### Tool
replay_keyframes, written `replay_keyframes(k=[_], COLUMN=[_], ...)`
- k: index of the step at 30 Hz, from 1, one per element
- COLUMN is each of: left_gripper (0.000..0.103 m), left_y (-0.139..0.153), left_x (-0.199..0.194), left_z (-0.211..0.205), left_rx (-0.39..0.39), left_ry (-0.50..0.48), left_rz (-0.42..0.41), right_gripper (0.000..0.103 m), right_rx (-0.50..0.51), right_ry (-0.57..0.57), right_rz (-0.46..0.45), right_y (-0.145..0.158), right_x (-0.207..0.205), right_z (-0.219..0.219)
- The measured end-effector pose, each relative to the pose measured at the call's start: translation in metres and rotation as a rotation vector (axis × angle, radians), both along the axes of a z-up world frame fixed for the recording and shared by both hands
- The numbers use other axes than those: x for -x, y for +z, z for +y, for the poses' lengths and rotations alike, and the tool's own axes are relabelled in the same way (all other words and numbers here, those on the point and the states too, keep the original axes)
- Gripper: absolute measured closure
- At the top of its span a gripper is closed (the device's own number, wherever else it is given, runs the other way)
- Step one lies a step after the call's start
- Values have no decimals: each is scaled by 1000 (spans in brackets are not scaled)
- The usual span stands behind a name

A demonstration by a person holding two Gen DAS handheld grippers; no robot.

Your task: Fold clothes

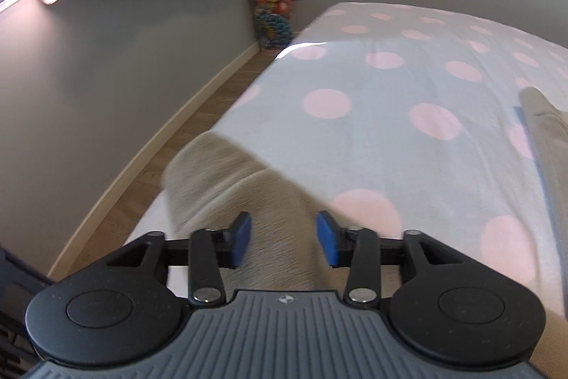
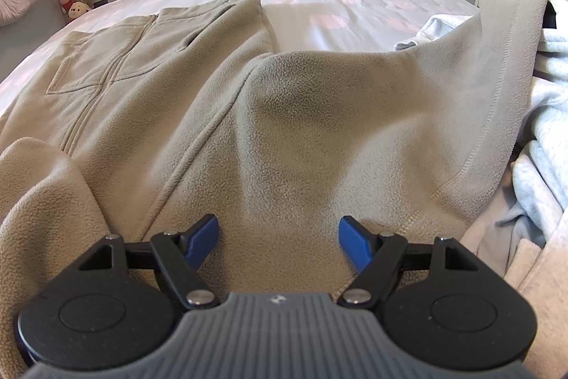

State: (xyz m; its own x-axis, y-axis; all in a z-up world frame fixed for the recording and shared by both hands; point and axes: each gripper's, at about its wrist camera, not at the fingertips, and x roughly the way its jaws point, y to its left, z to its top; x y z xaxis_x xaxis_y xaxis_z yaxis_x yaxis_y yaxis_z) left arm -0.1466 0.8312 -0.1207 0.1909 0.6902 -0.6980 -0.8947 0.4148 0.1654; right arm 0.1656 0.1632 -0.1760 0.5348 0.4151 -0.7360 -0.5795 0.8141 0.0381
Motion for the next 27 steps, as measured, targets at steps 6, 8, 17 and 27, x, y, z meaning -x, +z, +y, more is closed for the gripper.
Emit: replay_keyframes(k=[6, 8, 17, 27], left_gripper=[55, 54, 99, 99], left_y=[-12, -24, -32, 20], left_x=[61, 74, 66, 128], left_z=[6, 8, -14, -28], left_rx=[73, 132, 94, 27], left_ry=[180, 221, 234, 293], left_rz=[-134, -197, -291, -180], right_gripper=[26, 26, 26, 26], right_rx=[2, 5, 20, 0], right_ry=[-1, -1, -1, -4], right_rz=[2, 1, 2, 3], right_y=[-1, -1, -4, -1], right_x=[0, 1, 1, 1], right_z=[1, 1, 3, -1])
